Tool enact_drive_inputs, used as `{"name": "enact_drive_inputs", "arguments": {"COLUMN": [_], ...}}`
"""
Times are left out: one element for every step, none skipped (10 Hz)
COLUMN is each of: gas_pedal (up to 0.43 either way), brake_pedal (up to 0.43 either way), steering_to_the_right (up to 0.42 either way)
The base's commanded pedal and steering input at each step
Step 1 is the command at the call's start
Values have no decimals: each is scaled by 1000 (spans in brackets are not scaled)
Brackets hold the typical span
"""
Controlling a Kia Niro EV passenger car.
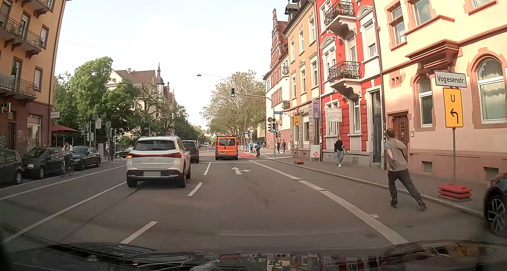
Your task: Follow the waypoints while adhering to traffic rules and regulations
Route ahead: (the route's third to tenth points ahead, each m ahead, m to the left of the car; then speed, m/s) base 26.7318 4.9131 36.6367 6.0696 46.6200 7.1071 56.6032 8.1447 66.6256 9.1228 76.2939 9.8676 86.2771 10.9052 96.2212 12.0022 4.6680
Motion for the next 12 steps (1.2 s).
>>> {"name": "enact_drive_inputs", "arguments": {"gas_pedal": [240, 240, 209, 150, 150, 150, 169, 197, 197, 220, 220, 228], "brake_pedal": [0, 0, 0, 0, 0, 0, 0, 0, 0, 0, 0, 0], "steering_to_the_right": [17, 5, -2, -11, -20, -30, -35, -40, -46, -51, -56, -62]}}
